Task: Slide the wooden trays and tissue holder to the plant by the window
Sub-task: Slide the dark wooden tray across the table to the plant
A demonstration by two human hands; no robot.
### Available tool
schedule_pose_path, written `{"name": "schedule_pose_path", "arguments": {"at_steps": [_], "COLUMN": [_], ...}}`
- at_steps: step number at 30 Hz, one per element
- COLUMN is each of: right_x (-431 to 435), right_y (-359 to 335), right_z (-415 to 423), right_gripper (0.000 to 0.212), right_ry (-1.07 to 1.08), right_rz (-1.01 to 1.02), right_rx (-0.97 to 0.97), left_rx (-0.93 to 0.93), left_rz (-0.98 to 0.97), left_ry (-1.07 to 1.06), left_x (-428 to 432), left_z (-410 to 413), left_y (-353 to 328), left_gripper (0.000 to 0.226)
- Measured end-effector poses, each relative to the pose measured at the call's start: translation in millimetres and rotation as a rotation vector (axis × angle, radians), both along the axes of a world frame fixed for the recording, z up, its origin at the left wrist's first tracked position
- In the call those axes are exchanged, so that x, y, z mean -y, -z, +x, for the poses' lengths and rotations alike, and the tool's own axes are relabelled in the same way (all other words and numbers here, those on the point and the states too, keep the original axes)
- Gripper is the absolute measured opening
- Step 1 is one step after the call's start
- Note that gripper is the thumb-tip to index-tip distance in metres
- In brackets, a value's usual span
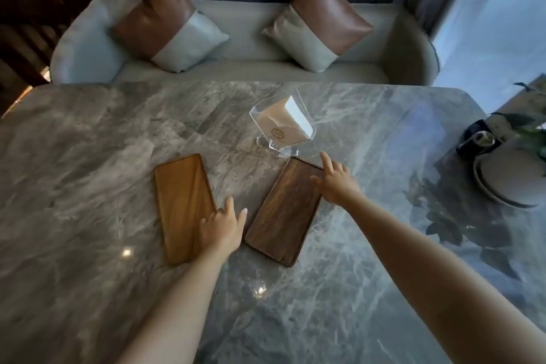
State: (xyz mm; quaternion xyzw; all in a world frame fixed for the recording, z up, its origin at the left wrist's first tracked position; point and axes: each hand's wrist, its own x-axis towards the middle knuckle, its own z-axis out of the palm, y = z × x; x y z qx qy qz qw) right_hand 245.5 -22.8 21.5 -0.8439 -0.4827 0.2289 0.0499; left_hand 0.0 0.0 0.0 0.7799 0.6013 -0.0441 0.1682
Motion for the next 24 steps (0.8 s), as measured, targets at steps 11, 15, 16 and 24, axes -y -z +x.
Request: {"name": "schedule_pose_path", "arguments": {"at_steps": [11,15,16,24], "right_x": [-31,-34,-35,-37], "right_y": [23,30,32,37], "right_z": [33,35,36,36], "right_gripper": [0.049,0.048,0.048,0.047], "right_ry": [-0.102,-0.098,-0.092,-0.05], "right_rz": [-0.138,-0.167,-0.168,-0.182], "right_rx": [0.072,0.075,0.069,0.037], "left_rx": [-0.049,-0.013,-0.009,-0.011], "left_rz": [-0.11,-0.128,-0.124,-0.096], "left_ry": [-0.272,-0.342,-0.344,-0.366], "left_x": [37,42,42,44], "left_z": [27,38,39,41], "left_y": [22,27,28,35], "left_gripper": [0.047,0.044,0.044,0.046]}}
